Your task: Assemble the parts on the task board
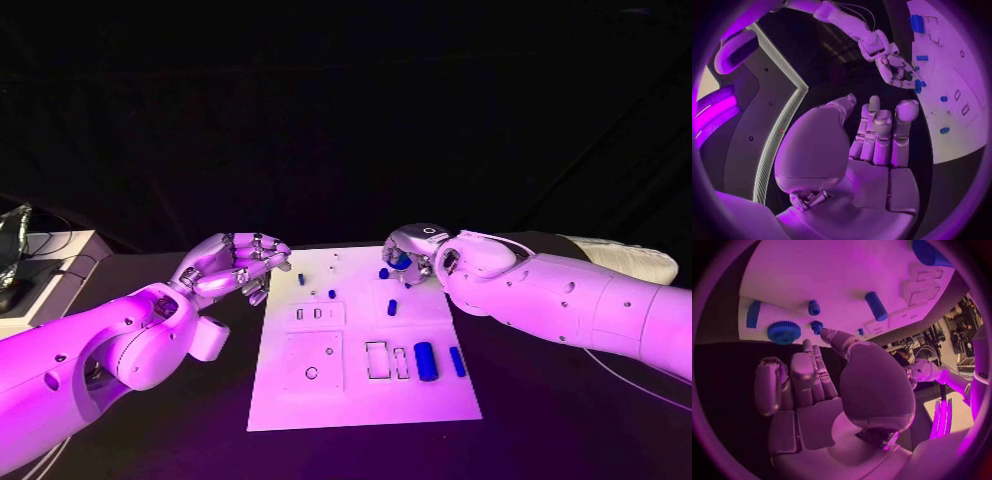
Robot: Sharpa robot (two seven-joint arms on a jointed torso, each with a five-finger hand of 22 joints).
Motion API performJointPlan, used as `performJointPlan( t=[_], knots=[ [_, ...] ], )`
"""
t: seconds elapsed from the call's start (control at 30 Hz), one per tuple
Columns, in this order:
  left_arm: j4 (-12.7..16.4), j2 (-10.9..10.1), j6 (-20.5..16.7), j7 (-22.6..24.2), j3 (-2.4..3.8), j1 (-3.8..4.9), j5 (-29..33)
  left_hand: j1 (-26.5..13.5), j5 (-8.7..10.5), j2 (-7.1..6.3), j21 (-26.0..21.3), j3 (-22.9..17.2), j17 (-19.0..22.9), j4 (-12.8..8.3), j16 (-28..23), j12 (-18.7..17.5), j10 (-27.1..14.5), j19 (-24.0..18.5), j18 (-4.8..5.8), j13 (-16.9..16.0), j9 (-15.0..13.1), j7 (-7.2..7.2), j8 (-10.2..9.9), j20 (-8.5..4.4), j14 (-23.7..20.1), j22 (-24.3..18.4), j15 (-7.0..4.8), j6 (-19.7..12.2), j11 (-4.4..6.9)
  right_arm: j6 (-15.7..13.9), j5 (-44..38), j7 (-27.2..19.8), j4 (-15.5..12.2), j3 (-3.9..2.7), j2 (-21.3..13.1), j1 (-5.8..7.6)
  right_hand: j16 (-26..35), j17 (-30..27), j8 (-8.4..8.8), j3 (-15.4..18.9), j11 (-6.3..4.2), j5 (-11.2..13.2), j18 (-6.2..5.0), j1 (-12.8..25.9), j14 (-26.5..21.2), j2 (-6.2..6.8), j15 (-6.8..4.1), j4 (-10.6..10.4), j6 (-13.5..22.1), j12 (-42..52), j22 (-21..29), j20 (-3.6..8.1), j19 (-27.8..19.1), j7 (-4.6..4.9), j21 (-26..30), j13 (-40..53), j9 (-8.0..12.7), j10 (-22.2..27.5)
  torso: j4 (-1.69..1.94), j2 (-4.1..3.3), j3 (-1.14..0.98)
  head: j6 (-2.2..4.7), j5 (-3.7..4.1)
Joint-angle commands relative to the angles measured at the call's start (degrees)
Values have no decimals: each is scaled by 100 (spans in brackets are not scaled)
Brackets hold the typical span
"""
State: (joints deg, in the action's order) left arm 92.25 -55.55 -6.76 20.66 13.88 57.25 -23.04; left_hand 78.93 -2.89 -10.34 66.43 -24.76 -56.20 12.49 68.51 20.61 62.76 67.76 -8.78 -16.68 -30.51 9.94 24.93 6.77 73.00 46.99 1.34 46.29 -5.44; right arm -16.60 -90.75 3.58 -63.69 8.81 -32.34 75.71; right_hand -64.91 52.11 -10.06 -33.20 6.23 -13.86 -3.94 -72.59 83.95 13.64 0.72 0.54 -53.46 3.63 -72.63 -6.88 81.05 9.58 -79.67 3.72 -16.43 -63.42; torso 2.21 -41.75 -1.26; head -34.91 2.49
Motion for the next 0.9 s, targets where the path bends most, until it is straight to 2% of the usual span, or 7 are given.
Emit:
performJointPlan(
  t=[0.03, 0.2, 0.43, 0.6, 0.7, 0.9],
  knots=[
    [25, 1, -18, 11, 10, 1, -17, -47, 1, 9, 24, -25, 4, -2, -33, 7, -44, 22, 93, -7, -8, -8, -31, 6, -12, 0, 12, -25, -10, 233, -101, 97, 66, -3, 52, 4, -31, 5, 28, 7, 6, 37, 37, 10, 56, -25, 37, -29, 7, 8, -5, -6, 38, 39, -31, 7, -6, 12, 10, -26, -2, 1, 4],
    [25, 6, -26, 13, 17, 1, -17, -64, 1, 7, 41, -33, 18, 3, -46, -1, -65, 14, 93, -7, -9, 0, -45, 9, -17, 11, 16, -40, -18, 347, -103, 104, 171, -2, 130, 5, -47, 11, 28, 13, 8, 44, 34, 17, 54, -25, 39, -37, 4, 7, 10, -8, 28, 42, -24, 8, -10, 7, 44, -54, -1, -12, 25],
    [20, 7, -34, 1, 23, 1, -27, -49, 1, 12, 60, -60, 42, -15, -68, -8, -90, 0, 93, -7, -11, 4, -60, 14, -27, 23, 20, -58, -21, 429, -101, 102, 248, -2, 211, 5, -53, -13, 22, 26, 13, 68, 28, 31, 39, -27, 44, -55, -14, 1, 29, -13, 13, 46, -14, 7, -22, 15, 68, -83, 7, -20, 39],
    [8, 18, -36, -2, 27, 1, -32, -48, 2, 10, 65, -72, 91, -23, -104, -16, -107, -15, 90, -6, -11, 12, -71, 17, -52, 20, 24, -71, -29, 459, -101, 99, 285, -2, 251, 5, -83, 15, 17, 26, 12, 80, 32, 31, 37, -42, 46, -65, -27, 2, 6, -15, 20, 45, -27, 8, -29, 11, 76, -98, 10, -21, 50],
    [2, 19, -35, -7, 28, 1, -33, -51, 2, 10, 69, -75, 94, -22, -108, -18, -111, -16, 91, -5, -11, 14, -74, 18, -53, 25, 26, -74, -31, 470, -100, 101, 295, -2, 266, 5, -103, 25, 11, 23, 11, 84, 35, 32, 33, -58, 46, -77, -42, 6, -12, -18, 26, 45, -38, 11, -37, 0, 63, -104, 4, -17, 40],
    [-8, 19, -27, -15, 30, 1, -33, -52, 2, 12, 70, -78, 99, -22, -112, -20, -115, -20, 91, -5, -11, 16, -77, 19, -55, 24, 27, -76, -33, 516, -100, 102, 339, -2, 288, 5, -130, 25, -4, 15, 5, 86, 34, 32, 21, -84, 43, -98, -78, 17, -23, -19, 24, 39, -44, 17, -56, -44, 65, -114, 7, -20, 44]
  ],
)
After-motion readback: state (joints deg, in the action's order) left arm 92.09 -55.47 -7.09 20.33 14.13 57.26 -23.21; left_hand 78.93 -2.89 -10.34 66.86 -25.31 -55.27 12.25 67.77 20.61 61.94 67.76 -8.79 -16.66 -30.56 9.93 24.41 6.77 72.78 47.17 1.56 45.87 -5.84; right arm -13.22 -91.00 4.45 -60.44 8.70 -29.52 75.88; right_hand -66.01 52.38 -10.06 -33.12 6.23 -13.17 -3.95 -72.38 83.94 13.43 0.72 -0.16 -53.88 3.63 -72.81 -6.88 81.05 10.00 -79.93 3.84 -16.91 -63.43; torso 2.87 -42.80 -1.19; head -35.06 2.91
